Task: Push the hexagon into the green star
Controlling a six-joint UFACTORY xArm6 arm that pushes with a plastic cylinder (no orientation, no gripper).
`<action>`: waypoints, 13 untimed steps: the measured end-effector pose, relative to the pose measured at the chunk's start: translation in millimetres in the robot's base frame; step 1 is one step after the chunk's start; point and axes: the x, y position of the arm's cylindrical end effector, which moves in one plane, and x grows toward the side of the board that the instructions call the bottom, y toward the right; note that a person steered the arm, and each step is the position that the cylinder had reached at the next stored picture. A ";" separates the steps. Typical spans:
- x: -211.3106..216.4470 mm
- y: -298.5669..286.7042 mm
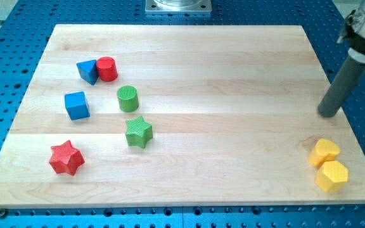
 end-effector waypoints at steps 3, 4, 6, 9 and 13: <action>26.4 85.7; 93.9 61.4; 139.4 -12.4; 152.6 -31.5; 113.3 -191.7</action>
